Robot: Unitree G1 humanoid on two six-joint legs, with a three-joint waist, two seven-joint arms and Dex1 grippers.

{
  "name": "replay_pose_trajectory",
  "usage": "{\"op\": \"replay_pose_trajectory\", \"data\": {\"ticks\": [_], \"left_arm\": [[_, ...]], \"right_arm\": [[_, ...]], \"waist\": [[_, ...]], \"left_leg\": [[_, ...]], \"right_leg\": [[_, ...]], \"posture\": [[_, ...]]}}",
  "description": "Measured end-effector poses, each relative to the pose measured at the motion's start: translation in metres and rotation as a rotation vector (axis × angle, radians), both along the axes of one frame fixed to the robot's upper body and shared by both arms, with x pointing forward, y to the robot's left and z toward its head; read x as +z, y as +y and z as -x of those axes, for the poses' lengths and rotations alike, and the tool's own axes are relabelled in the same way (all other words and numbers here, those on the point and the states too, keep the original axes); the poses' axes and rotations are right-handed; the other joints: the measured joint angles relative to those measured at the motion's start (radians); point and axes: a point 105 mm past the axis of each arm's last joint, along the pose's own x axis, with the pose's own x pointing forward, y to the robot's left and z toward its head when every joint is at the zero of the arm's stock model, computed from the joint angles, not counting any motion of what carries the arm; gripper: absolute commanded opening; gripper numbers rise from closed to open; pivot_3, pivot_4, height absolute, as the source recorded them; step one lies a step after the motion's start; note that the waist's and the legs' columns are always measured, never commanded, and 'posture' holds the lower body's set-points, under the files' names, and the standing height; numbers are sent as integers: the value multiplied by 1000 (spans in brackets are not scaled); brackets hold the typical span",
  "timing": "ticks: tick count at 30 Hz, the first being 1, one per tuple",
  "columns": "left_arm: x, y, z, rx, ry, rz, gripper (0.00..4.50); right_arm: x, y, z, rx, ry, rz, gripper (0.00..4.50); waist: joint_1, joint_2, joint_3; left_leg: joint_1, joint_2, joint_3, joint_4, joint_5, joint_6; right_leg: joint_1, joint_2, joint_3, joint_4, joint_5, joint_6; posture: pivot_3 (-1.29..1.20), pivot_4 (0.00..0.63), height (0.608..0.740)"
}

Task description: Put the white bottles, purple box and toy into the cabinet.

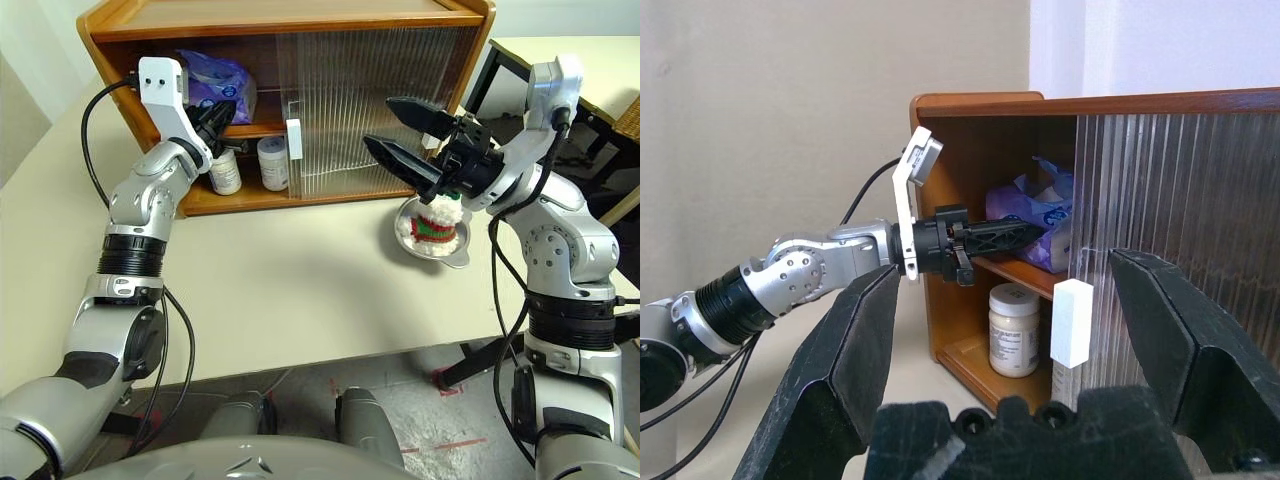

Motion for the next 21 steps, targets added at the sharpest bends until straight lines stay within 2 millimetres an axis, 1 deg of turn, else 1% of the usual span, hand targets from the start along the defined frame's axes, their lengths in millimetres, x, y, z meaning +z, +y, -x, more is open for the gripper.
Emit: {"op": "replay_pose_trajectory", "data": {"ticks": [3, 9, 15, 17, 18, 21], "left_arm": [[-2, -1, -4, 20, 6, 4, 25], [2, 0, -12, 79, -5, 22, 25], [6, -9, -11, 51, -24, 37, 25], [10, -17, -9, 9, -41, 41, 25], [15, -22, -4, -29, -58, 51, 25], [26, -42, 21, -204, -123, 64, 25]], "right_arm": [[0, 0, 0, 0, 0, 0, 4500], [0, 0, 0, 1, 0, 0, 4500], [0, 0, 0, 1, 0, 0, 4500], [0, 0, 0, 1, 0, 1, 4500], [0, 0, 0, 1, 0, 1, 4500], [0, -1, 0, -1, 0, 3, 4500]], "waist": [[0, 0, 0], [-1, 0, 0], [-1, 0, 0], [-1, 0, 0], [-2, 0, 0], [-4, 0, 0]], "left_leg": [[0, 0, 0, 0, 0, 0], [0, -4, 0, 0, 0, 0], [-1, -5, 0, 0, 0, 0], [-1, -5, 0, 0, 0, 0], [-1, -5, 0, 0, 0, 0], [-1, -4, 0, 0, 0, -1]], "right_leg": [[0, 0, 0, 0, 0, 0], [0, 0, 0, 0, 0, 1], [0, 0, 0, -1, 0, 0], [0, 0, 0, -1, 0, 0], [0, 0, 0, -1, 0, 0], [0, 0, 1, -1, 0, 0]], "posture": [[-17, 0, 740], [-21, 0, 740], [-24, 0, 740], [-22, 0, 740], [-20, 0, 740], [-11, 0, 740]]}}
